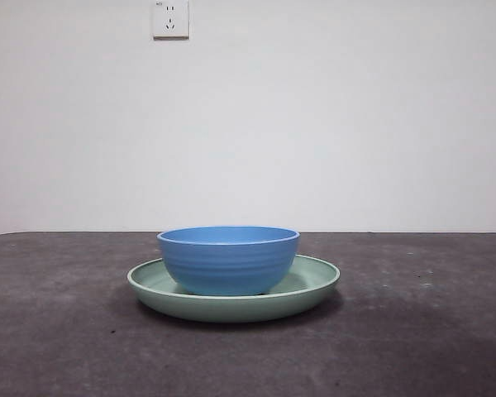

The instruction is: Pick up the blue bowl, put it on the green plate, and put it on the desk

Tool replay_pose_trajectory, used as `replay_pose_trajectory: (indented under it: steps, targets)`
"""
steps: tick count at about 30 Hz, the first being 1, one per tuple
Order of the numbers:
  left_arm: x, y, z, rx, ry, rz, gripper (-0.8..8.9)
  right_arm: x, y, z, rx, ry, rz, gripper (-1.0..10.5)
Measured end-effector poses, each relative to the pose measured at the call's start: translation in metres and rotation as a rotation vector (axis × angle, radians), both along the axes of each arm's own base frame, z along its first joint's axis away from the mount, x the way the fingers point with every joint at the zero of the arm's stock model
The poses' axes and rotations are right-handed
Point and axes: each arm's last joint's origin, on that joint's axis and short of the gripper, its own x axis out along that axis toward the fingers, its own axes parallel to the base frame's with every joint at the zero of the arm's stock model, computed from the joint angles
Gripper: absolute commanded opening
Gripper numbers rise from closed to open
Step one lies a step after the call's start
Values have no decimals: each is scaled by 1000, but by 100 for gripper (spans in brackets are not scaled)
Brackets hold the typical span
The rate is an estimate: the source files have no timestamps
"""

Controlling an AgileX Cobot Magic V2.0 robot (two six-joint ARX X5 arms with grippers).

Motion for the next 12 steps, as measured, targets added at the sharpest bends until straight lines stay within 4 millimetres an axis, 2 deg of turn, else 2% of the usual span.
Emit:
replay_pose_trajectory:
  steps: [6,12]
  targets:
    - [0,0,0,0,0,0,10,1,-1,-37,-2,43,-52,8]
    - [0,0,0,0,0,0,10,3,-1,-55,2,67,-52,8]
